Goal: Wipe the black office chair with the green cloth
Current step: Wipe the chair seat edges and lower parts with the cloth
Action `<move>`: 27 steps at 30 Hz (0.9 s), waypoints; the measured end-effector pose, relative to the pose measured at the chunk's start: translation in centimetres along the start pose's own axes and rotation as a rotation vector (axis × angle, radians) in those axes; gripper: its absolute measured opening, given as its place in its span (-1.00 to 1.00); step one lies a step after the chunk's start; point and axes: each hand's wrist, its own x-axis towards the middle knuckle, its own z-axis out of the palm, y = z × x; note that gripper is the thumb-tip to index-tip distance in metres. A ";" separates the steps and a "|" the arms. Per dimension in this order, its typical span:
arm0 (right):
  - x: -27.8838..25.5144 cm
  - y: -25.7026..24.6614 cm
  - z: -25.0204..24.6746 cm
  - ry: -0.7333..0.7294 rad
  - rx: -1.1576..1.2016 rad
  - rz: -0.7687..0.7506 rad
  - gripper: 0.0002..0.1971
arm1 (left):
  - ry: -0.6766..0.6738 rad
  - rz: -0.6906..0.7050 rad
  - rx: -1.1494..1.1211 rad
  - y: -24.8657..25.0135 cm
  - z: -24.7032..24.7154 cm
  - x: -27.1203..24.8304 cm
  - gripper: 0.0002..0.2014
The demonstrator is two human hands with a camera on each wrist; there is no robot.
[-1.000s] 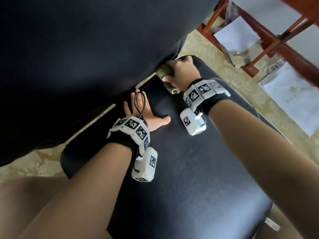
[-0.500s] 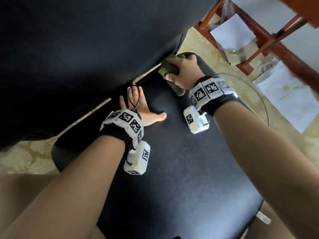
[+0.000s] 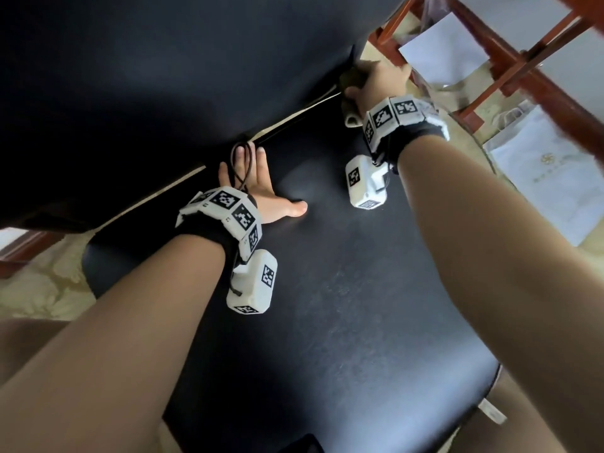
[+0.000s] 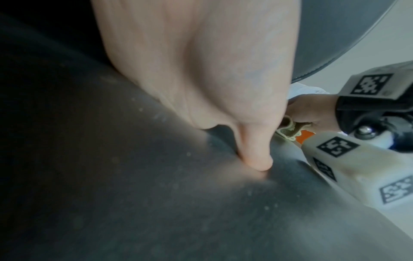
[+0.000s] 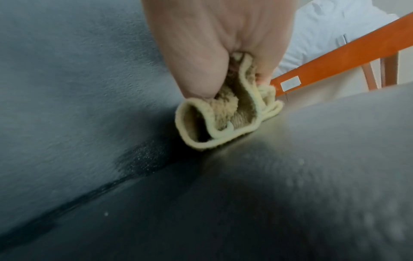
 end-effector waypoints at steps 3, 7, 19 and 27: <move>-0.2 0.5 -0.7 0.006 -0.064 -0.013 -0.54 | 0.008 0.008 0.028 0.2 0.0 0.1 0.16; -0.3 2.6 -1.7 0.037 -0.079 0.078 -0.68 | 0.050 0.020 0.054 0.4 0.4 0.2 0.15; -5.4 11.2 -4.9 -0.011 0.011 0.294 -0.60 | 0.091 0.131 0.116 1.7 0.2 1.2 0.12; -4.0 8.7 -4.8 -0.042 -0.002 0.173 -0.47 | 0.094 0.149 0.136 2.3 -0.1 1.1 0.11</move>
